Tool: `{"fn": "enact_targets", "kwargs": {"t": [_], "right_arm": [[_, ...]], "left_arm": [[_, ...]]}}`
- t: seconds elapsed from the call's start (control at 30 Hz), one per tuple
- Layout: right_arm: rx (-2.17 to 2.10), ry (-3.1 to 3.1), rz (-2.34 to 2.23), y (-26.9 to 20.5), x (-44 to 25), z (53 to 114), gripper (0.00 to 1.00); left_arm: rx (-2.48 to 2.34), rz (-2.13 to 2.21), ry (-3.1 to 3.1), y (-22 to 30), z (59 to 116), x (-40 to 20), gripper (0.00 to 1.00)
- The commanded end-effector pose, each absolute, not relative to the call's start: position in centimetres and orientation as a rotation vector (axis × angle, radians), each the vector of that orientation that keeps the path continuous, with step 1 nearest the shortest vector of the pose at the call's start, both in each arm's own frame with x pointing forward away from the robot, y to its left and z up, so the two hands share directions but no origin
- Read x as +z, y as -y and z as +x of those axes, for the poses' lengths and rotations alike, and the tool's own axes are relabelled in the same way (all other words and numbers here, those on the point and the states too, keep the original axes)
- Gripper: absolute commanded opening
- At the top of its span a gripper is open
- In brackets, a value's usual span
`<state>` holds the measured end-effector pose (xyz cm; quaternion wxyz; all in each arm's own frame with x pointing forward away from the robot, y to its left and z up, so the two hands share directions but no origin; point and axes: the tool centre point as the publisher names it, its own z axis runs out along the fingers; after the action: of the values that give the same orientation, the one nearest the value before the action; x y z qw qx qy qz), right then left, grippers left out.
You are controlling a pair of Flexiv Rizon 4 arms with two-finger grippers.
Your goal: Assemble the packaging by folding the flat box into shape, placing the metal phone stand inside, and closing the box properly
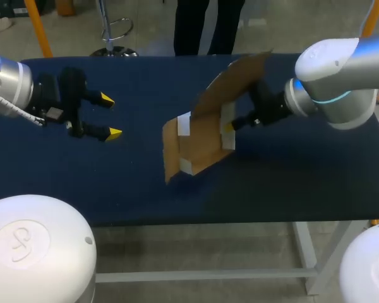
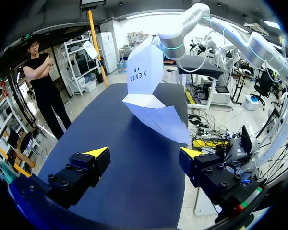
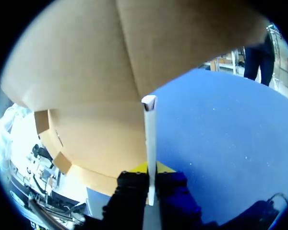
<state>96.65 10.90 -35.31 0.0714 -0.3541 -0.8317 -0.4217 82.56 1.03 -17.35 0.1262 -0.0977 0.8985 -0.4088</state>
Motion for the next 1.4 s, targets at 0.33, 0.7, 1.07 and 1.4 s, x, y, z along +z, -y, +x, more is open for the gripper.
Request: {"fn": "enact_targets", "kwargs": {"t": [0.33, 0.7, 1.07, 1.4], "right_arm": [[-0.889, 2.416, -1.284, -8.8, -35.4, 96.1, 0.0], [-0.675, 2.338, -1.529, -8.2, -36.3, 95.0, 0.0], [-0.518, 2.322, -1.687, -6.8, -36.4, 94.0, 0.0], [-0.518, 2.322, -1.687, -6.8, -36.4, 94.0, 0.0]], "left_arm": [[-1.039, -0.247, -2.634, -1.7, 83.0, -18.6, 1.0], [-0.928, -0.195, -2.622, -2.1, 83.5, -19.4, 1.0], [-1.004, 0.131, -2.855, -2.7, 83.4, -20.0, 1.0], [-1.004, 0.131, -2.855, -2.7, 83.4, -20.0, 1.0]]}}
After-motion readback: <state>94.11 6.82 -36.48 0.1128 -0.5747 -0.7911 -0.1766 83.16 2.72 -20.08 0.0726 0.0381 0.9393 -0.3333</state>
